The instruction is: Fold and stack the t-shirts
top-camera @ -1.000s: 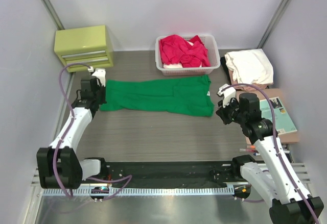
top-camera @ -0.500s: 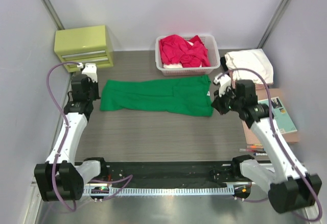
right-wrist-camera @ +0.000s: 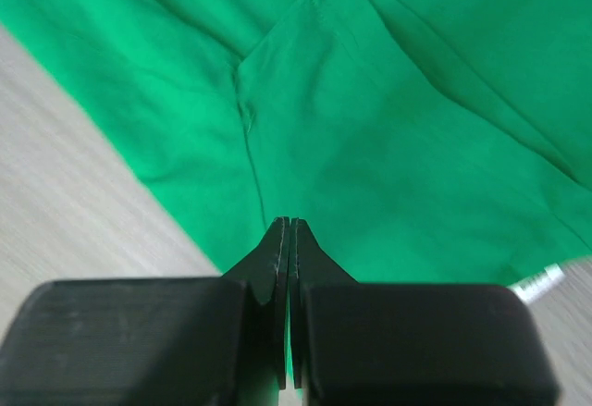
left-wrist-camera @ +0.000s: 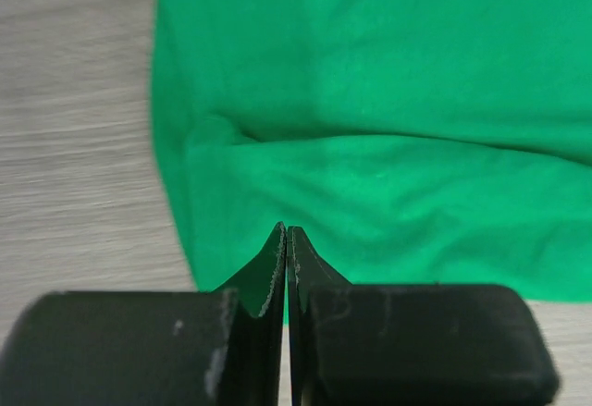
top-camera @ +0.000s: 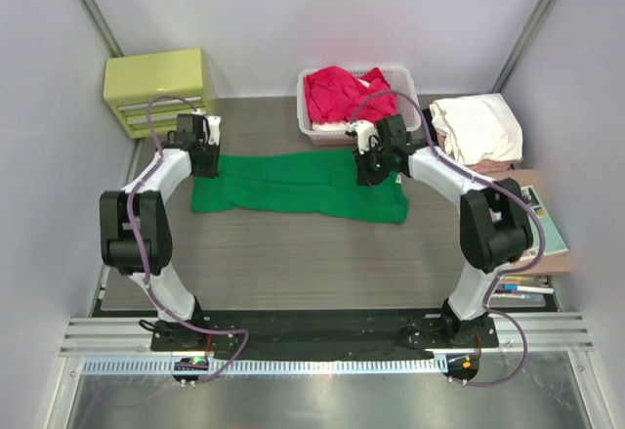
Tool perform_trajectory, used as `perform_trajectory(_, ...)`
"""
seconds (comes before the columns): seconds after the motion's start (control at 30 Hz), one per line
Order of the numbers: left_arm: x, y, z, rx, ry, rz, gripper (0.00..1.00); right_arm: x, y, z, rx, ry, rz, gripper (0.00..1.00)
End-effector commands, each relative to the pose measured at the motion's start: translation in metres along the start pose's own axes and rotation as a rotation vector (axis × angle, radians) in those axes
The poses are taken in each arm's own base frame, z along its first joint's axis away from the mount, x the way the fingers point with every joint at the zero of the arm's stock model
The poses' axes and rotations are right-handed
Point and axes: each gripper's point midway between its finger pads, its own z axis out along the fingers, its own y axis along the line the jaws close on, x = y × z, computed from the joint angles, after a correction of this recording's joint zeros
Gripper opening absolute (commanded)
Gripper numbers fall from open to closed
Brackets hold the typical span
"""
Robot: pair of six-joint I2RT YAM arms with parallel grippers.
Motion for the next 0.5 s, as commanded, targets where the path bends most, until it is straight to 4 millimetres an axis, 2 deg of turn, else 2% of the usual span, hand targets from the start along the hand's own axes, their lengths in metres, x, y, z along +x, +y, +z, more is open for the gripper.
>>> perform_trajectory(0.0, 0.000, -0.009, 0.021, 0.062, 0.067, -0.022, 0.00, -0.027, -0.010, 0.020, 0.032, -0.027, 0.007, 0.01)
perform_trajectory(0.23, 0.023, -0.017, 0.055, 0.096, 0.160, -0.040, 0.00, -0.014, -0.023, 0.043, 0.070, 0.023, 0.013, 0.01)
perform_trajectory(0.47, 0.053, -0.027, 0.062, 0.133, 0.243, -0.046, 0.00, 0.011, -0.025, 0.060, 0.071, 0.083, 0.040, 0.01)
